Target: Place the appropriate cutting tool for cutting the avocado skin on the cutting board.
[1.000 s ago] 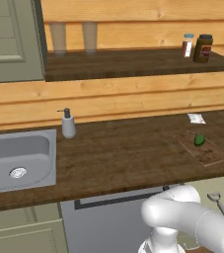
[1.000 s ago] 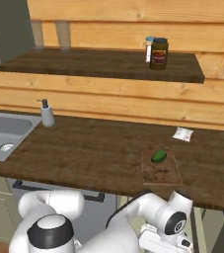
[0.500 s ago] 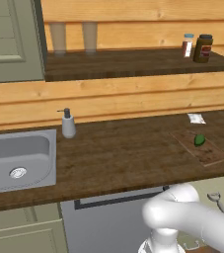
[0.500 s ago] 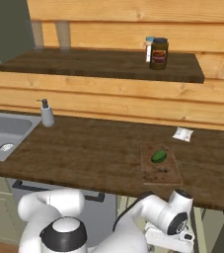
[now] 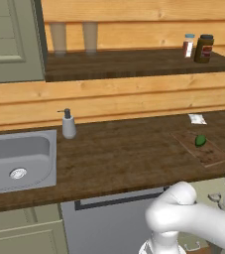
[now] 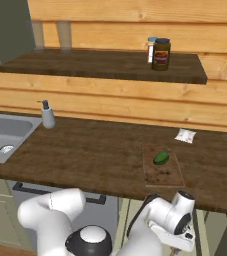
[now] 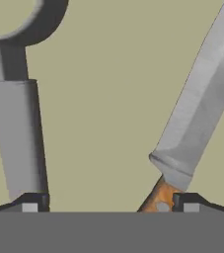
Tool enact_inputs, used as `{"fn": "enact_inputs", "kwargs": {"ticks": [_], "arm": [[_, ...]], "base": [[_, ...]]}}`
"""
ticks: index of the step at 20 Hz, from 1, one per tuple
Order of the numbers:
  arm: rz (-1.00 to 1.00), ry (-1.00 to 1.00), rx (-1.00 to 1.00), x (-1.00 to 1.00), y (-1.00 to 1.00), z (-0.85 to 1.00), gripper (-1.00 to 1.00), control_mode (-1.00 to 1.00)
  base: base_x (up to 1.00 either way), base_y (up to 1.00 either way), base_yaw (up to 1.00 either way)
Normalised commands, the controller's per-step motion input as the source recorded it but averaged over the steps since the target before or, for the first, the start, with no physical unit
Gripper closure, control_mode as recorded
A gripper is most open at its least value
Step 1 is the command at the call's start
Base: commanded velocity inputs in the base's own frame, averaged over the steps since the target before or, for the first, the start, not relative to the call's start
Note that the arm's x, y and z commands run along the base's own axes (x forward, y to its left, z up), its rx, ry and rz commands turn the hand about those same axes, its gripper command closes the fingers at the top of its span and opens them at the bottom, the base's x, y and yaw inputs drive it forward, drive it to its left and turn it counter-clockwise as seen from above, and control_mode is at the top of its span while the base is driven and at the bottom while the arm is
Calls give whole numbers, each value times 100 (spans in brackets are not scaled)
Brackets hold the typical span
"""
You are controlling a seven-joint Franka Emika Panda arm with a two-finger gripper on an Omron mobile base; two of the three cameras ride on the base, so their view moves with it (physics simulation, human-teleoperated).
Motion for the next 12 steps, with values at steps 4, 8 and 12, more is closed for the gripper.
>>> {"fn": "enact_inputs", "kwargs": {"ticks": [4,8,12], "arm": [[-29,0,-5,6,-7,-35,-100,-100],[-25,2,-8,0,-18,-18,-100,-100],[-17,7,-13,0,-19,-24,-100,-100]], "base": [[0,0,0],[0,0,0],[0,0,0]]}}
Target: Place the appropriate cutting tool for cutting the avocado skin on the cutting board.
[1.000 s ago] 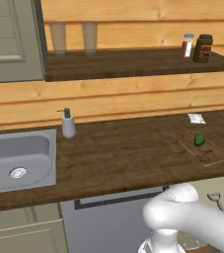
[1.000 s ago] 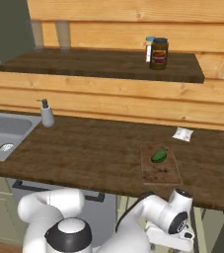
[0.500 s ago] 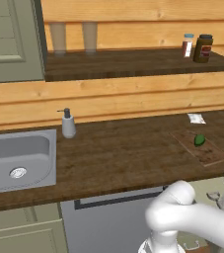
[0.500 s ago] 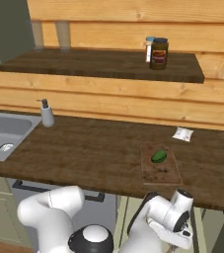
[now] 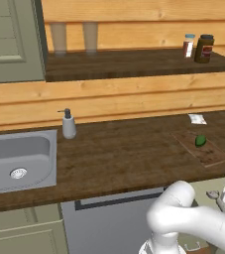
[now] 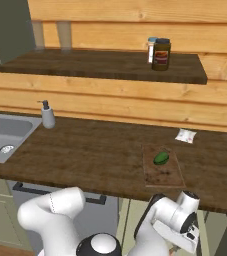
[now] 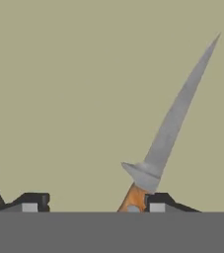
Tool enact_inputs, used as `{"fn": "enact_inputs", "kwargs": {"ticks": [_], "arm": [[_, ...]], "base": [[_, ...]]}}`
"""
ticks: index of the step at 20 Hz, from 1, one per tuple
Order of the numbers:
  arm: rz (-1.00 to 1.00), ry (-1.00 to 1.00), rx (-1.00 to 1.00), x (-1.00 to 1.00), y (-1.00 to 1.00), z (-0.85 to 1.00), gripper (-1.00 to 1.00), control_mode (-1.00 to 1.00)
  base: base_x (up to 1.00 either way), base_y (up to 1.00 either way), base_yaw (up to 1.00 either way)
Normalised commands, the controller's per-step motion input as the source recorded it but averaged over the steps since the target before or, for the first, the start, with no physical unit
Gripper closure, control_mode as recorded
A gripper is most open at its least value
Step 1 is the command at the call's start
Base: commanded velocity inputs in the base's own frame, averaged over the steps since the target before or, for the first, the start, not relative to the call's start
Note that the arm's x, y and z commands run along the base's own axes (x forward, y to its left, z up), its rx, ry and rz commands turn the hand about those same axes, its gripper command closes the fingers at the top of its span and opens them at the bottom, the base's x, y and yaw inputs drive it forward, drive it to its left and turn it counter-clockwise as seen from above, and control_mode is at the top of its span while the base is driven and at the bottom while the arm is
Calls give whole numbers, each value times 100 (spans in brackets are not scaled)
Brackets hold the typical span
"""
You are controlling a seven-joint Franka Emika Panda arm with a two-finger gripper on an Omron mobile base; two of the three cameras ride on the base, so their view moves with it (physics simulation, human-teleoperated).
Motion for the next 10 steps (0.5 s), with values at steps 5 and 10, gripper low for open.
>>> {"fn": "enact_inputs", "kwargs": {"ticks": [5,10], "arm": [[-14,8,-15,-13,-5,-26,-100,-100],[-12,1,-7,-24,-8,0,-100,-100]], "base": [[0,0,0],[0,0,0]]}}
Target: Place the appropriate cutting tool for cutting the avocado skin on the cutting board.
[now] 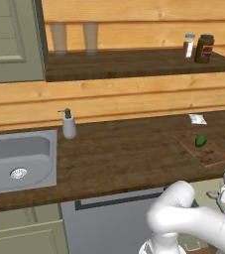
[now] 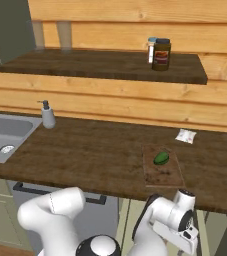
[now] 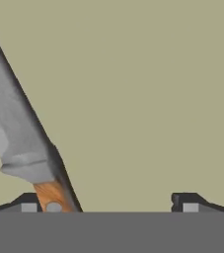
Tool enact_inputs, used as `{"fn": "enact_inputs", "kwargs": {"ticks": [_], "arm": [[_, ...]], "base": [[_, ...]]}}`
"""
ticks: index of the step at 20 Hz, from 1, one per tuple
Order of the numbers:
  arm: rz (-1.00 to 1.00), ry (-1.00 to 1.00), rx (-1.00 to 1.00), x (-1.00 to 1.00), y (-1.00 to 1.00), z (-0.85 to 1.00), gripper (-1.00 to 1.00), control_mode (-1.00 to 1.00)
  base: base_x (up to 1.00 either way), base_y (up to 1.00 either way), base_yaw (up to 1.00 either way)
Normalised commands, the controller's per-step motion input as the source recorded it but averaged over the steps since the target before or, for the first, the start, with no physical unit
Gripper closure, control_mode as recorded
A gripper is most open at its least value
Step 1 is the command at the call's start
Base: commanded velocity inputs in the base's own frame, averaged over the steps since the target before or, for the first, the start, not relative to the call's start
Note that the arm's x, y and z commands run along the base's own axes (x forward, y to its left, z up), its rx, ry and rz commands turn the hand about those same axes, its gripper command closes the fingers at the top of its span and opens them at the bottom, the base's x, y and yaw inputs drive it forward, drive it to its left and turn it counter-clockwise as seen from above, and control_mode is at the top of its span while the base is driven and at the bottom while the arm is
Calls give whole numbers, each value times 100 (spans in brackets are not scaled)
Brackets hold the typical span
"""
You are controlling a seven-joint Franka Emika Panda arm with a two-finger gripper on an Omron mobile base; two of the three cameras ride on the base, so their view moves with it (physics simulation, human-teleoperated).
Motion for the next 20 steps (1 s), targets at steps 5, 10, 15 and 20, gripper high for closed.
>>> {"fn": "enact_inputs", "kwargs": {"ticks": [5,10,15,20], "arm": [[-8,1,-4,-3,-2,-16,-100,-100],[0,3,0,0,0,-50,-100,-100],[0,0,0,-2,11,-47,100,-100],[0,0,0,-8,21,-27,100,-100]], "base": [[0,0,0],[0,0,0],[0,0,0],[0,0,0]]}}
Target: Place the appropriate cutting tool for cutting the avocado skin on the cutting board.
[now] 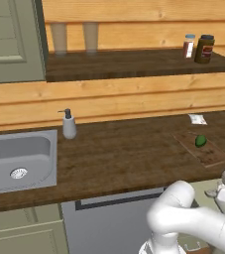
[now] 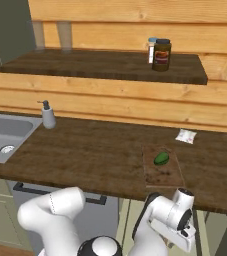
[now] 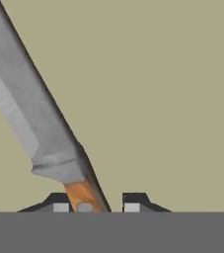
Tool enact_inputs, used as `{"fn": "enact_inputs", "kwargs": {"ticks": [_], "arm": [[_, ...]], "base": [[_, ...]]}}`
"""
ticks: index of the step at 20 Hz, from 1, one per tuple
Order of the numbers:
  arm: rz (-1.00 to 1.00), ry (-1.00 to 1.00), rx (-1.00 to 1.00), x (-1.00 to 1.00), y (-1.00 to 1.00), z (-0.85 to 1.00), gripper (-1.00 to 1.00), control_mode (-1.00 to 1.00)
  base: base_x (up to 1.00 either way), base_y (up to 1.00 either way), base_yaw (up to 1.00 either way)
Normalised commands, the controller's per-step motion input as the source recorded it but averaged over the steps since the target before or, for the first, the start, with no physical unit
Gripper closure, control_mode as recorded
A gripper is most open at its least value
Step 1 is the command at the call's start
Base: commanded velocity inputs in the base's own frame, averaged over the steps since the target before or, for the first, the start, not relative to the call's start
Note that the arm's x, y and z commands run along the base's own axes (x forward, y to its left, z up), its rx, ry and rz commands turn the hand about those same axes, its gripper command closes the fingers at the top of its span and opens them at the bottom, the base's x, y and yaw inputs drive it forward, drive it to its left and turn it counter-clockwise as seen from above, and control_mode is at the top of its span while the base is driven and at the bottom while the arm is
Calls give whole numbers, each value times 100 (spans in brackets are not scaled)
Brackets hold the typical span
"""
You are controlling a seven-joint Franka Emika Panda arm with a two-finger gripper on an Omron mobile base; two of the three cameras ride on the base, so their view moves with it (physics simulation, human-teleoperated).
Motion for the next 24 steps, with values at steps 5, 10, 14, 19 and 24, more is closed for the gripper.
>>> {"fn": "enact_inputs", "kwargs": {"ticks": [5,10,14,19,24], "arm": [[0,0,0,-41,23,-2,100,-100],[-5,0,0,-49,8,6,100,-100],[-13,0,0,-26,0,59,100,-100],[-11,0,0,-25,0,97,100,-100],[-9,0,0,-64,0,100,100,-100]], "base": [[0,0,0],[0,0,0],[0,0,0],[0,0,0],[0,0,0]]}}
